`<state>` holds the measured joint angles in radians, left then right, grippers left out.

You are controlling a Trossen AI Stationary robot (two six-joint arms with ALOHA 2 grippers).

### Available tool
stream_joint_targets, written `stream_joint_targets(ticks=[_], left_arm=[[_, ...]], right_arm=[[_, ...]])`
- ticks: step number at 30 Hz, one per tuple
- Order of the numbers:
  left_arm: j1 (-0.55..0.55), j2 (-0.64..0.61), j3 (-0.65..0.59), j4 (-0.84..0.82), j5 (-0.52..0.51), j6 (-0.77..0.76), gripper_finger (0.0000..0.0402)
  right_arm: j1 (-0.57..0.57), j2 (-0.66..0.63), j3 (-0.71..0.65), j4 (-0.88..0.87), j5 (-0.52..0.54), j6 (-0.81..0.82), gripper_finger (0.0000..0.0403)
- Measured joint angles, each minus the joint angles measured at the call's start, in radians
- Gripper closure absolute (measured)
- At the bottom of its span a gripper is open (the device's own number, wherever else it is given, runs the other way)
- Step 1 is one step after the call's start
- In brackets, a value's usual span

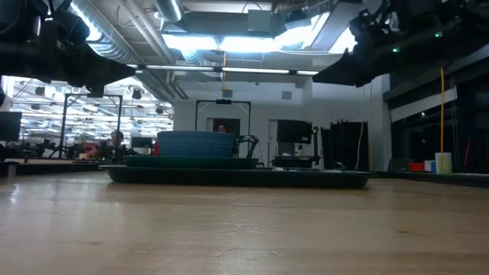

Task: Set up tray
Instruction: Return to Home Position

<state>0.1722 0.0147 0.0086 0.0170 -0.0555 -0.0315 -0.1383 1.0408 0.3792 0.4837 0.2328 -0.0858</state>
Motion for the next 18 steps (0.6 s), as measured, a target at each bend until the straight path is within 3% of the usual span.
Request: stream_joint_targets(ticks=[6,18], left_arm=[[0.0,0.0,0.0,0.001,0.003,-0.011,0.0398],[0.0,0.0,0.0,0.002,0.004,-0.061,0.0398]], right_arm=[[-0.001,-0.113,-0.075,0.008,-0.043,-0.034,0.0391],[-0.002,-0.461,-0.259,0.007,-0.086,-0.057,0.039]])
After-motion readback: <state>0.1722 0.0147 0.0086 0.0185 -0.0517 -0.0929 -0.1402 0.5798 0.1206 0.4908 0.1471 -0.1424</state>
